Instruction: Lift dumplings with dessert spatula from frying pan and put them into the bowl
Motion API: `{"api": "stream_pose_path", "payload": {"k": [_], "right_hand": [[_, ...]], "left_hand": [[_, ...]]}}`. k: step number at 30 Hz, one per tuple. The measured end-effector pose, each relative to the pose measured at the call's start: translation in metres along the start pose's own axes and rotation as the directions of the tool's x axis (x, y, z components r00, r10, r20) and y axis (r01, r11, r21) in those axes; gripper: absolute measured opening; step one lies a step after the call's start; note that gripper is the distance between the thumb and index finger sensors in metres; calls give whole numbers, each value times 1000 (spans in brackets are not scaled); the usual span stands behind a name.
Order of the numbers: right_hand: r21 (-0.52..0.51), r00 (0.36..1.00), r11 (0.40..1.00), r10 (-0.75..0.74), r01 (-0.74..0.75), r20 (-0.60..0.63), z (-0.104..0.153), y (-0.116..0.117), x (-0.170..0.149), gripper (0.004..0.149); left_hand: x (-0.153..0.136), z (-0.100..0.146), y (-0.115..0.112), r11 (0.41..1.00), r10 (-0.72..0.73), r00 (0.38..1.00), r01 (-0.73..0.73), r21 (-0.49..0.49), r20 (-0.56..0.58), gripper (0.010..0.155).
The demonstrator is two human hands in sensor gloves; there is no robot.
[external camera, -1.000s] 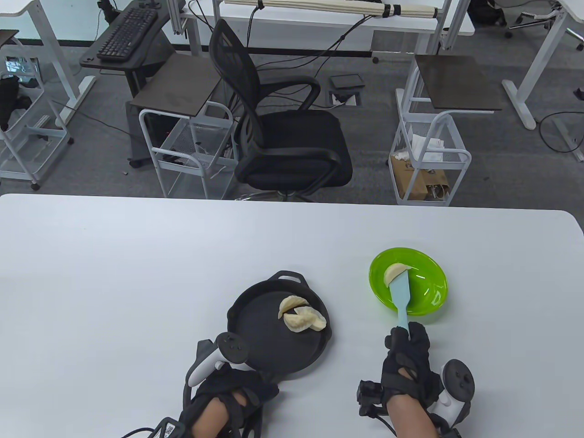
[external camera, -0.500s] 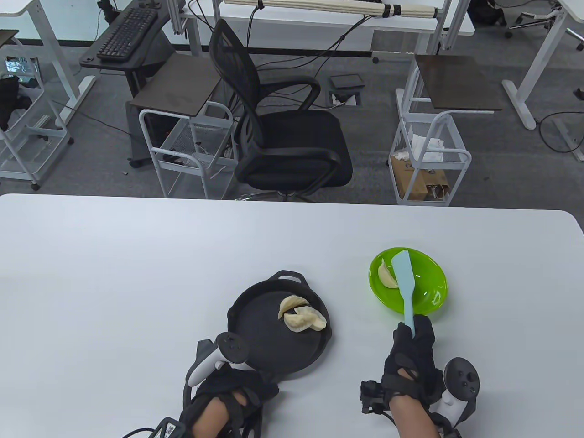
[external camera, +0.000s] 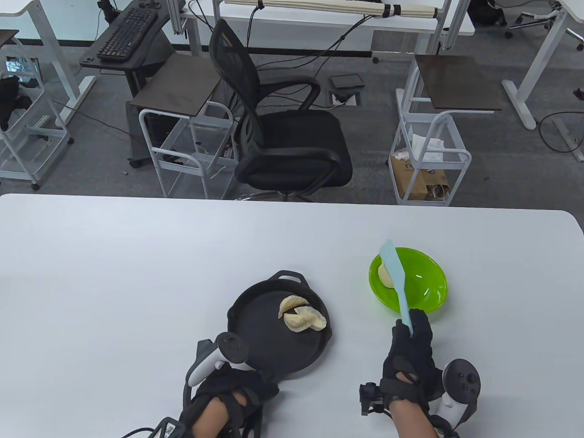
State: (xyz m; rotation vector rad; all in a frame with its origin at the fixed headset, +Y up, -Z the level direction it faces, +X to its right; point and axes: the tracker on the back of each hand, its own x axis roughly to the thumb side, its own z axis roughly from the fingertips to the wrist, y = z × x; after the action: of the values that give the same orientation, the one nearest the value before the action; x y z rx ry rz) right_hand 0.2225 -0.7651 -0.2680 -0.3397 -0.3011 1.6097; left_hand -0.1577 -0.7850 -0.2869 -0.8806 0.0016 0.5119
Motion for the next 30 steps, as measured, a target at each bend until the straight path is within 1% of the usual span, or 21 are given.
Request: {"api": "stream_pose_path", "payload": {"k": [6, 10, 18, 23, 30], "right_hand": [[16, 999, 1000, 16, -16, 51, 2, 1, 6, 54], [31, 998, 999, 14, -16, 63, 2, 1, 7, 51], [57, 986, 995, 75, -84, 151, 2, 2, 18, 48], [50, 952, 981, 168, -187, 255, 3, 4, 29, 45], [40, 931, 973, 207, -229, 302, 2, 2, 35, 44]], "left_hand": [[0, 0, 0, 1000, 0, 1000, 0, 0, 0, 64], [0, 0, 0, 1000, 0, 1000, 0, 0, 0, 64], [0, 0, 0, 1000, 0, 1000, 0, 0, 0, 64], [0, 0, 0, 1000, 0, 1000, 0, 0, 0, 64], [0, 0, 0, 1000, 0, 1000, 0, 0, 0, 64]]}}
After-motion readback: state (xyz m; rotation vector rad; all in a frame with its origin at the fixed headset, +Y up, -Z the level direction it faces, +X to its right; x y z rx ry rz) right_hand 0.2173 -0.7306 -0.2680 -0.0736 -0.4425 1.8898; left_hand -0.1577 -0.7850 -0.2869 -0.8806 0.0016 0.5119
